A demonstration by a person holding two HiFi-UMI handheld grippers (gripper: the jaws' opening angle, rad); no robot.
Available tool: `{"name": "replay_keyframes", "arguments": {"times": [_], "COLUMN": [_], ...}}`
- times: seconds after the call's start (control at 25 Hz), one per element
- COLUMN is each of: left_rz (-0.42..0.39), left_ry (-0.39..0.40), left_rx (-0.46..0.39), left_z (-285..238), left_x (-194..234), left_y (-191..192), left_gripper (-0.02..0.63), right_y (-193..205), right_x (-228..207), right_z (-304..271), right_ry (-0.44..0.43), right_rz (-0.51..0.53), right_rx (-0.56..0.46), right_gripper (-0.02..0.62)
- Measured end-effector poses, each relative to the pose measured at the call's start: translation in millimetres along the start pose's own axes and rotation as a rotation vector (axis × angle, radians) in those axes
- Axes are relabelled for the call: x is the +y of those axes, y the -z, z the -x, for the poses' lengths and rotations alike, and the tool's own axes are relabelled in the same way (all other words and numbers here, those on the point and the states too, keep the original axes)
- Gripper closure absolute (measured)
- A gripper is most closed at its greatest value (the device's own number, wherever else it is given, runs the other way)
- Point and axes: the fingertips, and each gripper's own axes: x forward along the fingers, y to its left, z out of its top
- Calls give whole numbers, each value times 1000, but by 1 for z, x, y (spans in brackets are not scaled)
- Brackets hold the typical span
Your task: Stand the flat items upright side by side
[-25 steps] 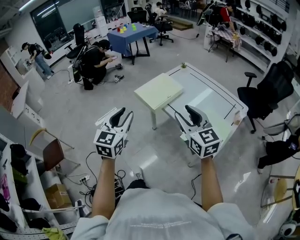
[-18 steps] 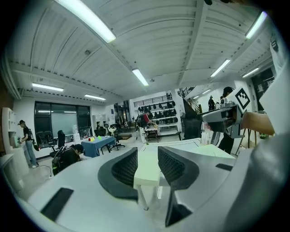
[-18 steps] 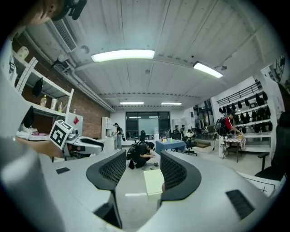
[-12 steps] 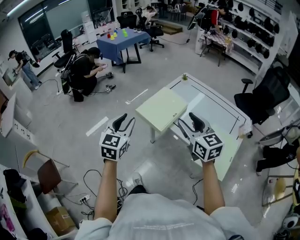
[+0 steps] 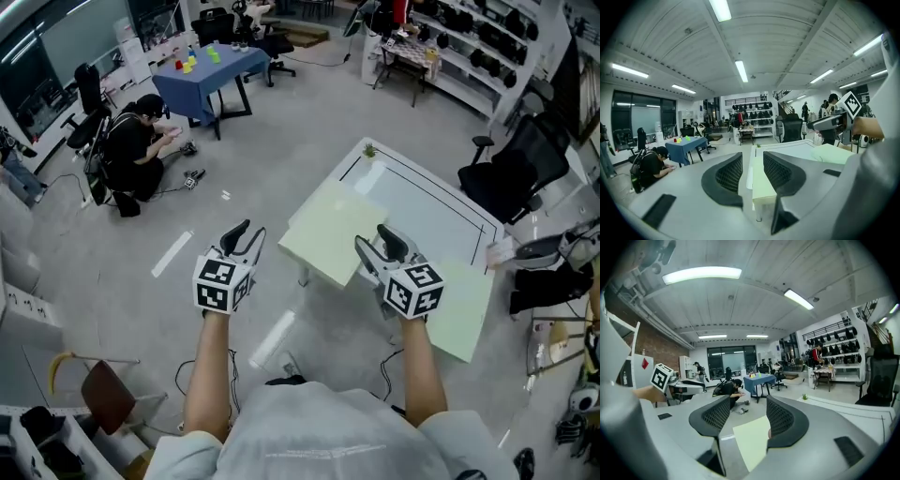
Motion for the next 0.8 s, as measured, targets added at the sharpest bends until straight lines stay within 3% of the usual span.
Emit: {"name": "replay_keyframes", "arguments": {"times": [0.4, 0.48, 0.64, 0.8], "left_rz": [128, 195, 416, 512], "left_ry": [253, 311, 482, 584], "left_rx": [99, 124, 222, 350], "left_z": [-77, -90, -118, -151], "left_x": [25, 19, -3, -18], "left_y": [59, 70, 99, 134], "left_gripper": [423, 405, 351, 304], "right_y": [74, 94, 134, 174], "right_x": [-40, -48, -61, -71], "right_z": [-36, -36, -35, -37], "right_ry": [188, 207, 205, 207], "right_rz": [-141, -191, -339, -499], "right_rx": [136, 160, 179, 200], "right_gripper": [319, 311, 295, 287]}}
